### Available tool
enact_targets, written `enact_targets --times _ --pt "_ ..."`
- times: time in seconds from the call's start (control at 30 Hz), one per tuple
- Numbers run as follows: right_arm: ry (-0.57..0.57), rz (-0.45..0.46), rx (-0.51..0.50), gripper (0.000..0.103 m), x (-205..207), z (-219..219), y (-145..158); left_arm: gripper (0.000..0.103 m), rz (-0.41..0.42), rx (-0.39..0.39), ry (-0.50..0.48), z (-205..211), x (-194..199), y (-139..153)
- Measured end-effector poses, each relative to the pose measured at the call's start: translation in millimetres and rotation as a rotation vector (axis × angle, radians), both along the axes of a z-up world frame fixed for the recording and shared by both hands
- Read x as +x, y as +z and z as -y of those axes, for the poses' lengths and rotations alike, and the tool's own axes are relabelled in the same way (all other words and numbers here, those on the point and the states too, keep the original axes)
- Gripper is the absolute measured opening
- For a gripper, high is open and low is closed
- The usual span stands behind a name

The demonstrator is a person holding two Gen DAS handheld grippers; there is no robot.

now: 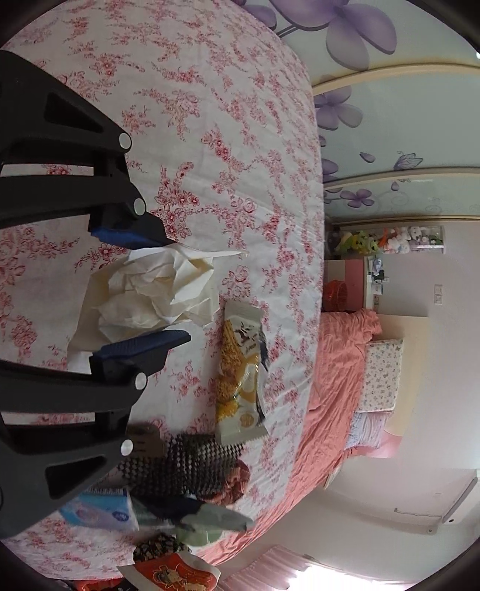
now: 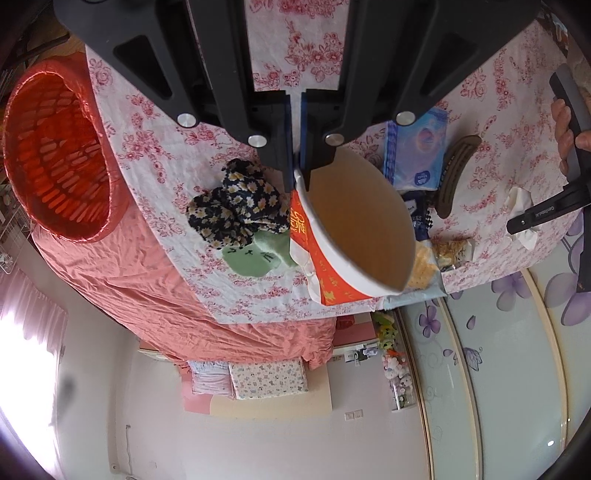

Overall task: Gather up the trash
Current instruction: 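Carry the cup and tissue to the orange basket and release both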

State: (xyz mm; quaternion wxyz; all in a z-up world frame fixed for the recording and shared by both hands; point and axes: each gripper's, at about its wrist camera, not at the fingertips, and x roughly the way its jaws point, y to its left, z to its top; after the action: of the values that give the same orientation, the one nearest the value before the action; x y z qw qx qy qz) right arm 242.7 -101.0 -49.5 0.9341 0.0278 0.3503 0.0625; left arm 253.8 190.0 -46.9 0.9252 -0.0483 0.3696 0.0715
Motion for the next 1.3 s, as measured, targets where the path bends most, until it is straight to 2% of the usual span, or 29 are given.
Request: enact_targets --times 0.33,0.57,0.97,1.3 --pt "-0.026 0.046 0.064 0.004 -28 30 32 0.042 0.070 0.003 -0.079 41 -26 48" --pt "-0.081 0.081 0.083 0.004 -45 61 49 0.042 0.113 -0.028 -0.196 94 -41 73" --pt "-0.212 0.118 0.127 0.004 -70 136 55 0.042 0.159 -0.086 -0.450 203 -55 85" --pt "-0.356 0.116 0.190 0.004 -83 215 44 0.042 0.165 -0.141 -0.669 294 -59 76"
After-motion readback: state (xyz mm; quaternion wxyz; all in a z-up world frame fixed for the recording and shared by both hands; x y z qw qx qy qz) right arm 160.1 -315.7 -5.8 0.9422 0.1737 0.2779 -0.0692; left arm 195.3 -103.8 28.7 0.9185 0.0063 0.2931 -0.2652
